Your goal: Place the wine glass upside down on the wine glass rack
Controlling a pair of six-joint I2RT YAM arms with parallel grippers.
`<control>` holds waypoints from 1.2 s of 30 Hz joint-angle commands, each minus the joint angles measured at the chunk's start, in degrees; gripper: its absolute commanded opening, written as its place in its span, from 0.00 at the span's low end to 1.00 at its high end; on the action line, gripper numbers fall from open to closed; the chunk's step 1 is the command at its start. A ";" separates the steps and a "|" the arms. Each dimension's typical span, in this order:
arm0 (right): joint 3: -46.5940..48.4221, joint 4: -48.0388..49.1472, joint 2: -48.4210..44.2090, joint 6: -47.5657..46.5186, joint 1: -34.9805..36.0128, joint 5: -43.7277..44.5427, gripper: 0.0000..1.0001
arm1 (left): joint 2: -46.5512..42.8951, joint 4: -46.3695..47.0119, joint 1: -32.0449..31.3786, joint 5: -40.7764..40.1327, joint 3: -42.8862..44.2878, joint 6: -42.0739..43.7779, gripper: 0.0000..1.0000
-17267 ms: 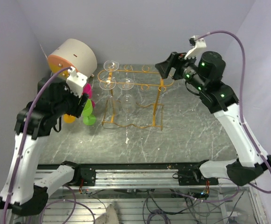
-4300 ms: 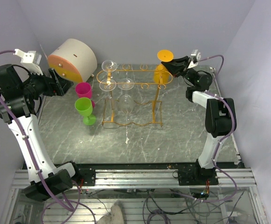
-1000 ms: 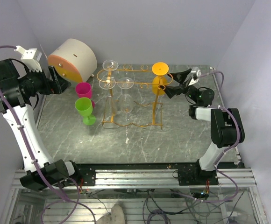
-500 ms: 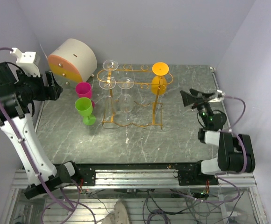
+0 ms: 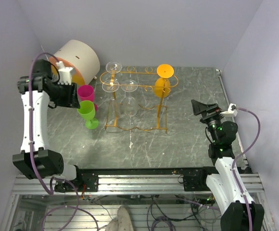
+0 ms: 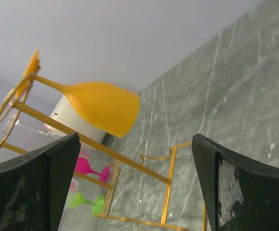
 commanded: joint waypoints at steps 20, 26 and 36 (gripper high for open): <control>-1.51 0.30 4.13 5.44 3.30 -8.72 1.00 | 1.74 19.68 -3.47 -9.38 -15.41 -7.95 0.41; 0.12 -0.57 4.12 4.45 3.34 -9.43 1.00 | 3.08 20.61 -3.55 -9.31 -15.89 -8.02 0.40; 0.64 -1.49 2.26 4.33 3.29 -9.48 1.00 | 5.62 21.30 -3.83 -9.50 -15.47 -8.36 0.39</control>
